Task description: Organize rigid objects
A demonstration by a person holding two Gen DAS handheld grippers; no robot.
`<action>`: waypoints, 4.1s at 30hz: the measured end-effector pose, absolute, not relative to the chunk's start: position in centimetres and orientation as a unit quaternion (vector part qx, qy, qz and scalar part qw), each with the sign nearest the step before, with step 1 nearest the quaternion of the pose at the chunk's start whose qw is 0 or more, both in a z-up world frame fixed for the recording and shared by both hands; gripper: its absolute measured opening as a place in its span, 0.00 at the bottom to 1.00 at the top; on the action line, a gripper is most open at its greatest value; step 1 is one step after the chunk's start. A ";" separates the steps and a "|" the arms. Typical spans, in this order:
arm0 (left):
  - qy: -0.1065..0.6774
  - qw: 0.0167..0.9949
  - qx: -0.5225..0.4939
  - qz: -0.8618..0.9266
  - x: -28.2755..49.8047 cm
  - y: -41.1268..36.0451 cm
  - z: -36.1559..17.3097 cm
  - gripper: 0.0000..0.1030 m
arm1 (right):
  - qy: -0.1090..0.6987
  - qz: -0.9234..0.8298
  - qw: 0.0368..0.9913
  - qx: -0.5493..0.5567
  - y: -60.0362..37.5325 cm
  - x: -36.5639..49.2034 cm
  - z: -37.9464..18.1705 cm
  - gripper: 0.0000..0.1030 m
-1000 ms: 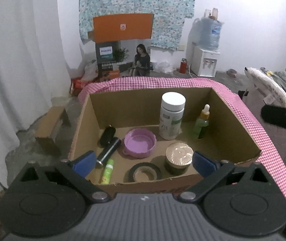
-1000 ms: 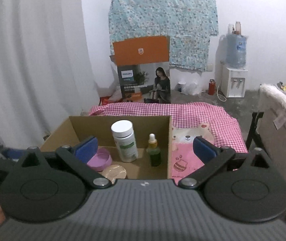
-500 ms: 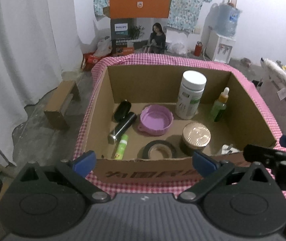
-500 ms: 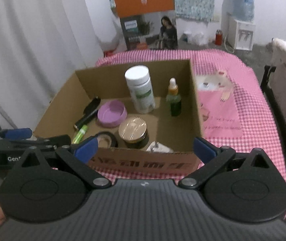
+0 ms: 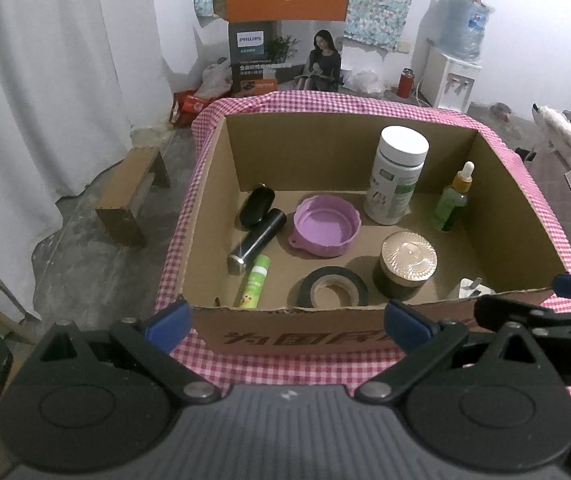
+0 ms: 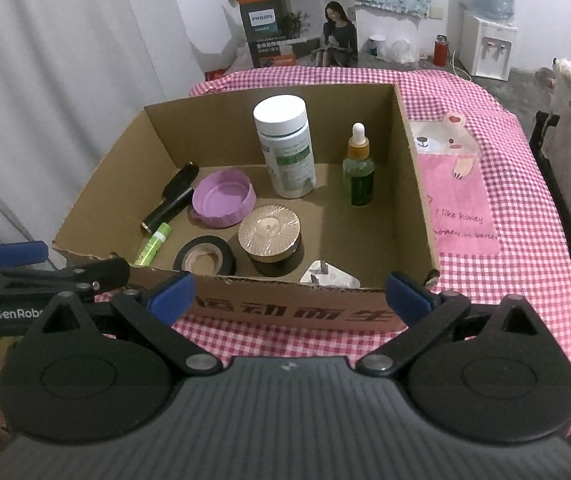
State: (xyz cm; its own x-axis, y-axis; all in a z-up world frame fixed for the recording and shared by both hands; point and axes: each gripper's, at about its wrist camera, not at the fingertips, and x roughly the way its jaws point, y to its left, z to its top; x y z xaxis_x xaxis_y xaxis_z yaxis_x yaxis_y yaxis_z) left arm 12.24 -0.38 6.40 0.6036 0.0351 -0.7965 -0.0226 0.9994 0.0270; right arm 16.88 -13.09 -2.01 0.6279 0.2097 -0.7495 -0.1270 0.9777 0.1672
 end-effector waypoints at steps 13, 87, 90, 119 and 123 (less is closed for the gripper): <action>0.446 0.895 0.009 0.017 12.3 -0.4 6.5 0.99 | 0.422 0.093 0.900 0.049 -13.1 17.0 -2.0 0.99; 0.453 0.891 0.005 0.019 11.0 0.4 6.9 0.98 | 0.439 0.092 0.891 0.067 -12.8 16.1 -2.0 0.99; 0.453 0.891 0.005 0.019 11.1 0.3 6.8 0.98 | 0.439 0.092 0.891 0.067 -12.8 16.0 -1.9 0.99; 0.453 0.891 0.007 0.020 10.9 0.2 7.0 0.97 | 0.439 0.093 0.891 0.067 -12.9 15.9 -1.8 0.99; 0.452 0.892 0.007 0.020 10.9 0.2 7.0 0.97 | 0.439 0.093 0.891 0.066 -12.8 15.9 -1.7 0.99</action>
State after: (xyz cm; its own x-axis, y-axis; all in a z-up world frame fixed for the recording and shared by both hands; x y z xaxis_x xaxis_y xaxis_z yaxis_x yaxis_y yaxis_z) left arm 10.89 0.20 7.01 0.5900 0.0418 -0.8063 -0.0289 0.9991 0.0307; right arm 15.89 -12.81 -1.72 0.5978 0.2233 -0.7699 -0.1067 0.9740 0.1997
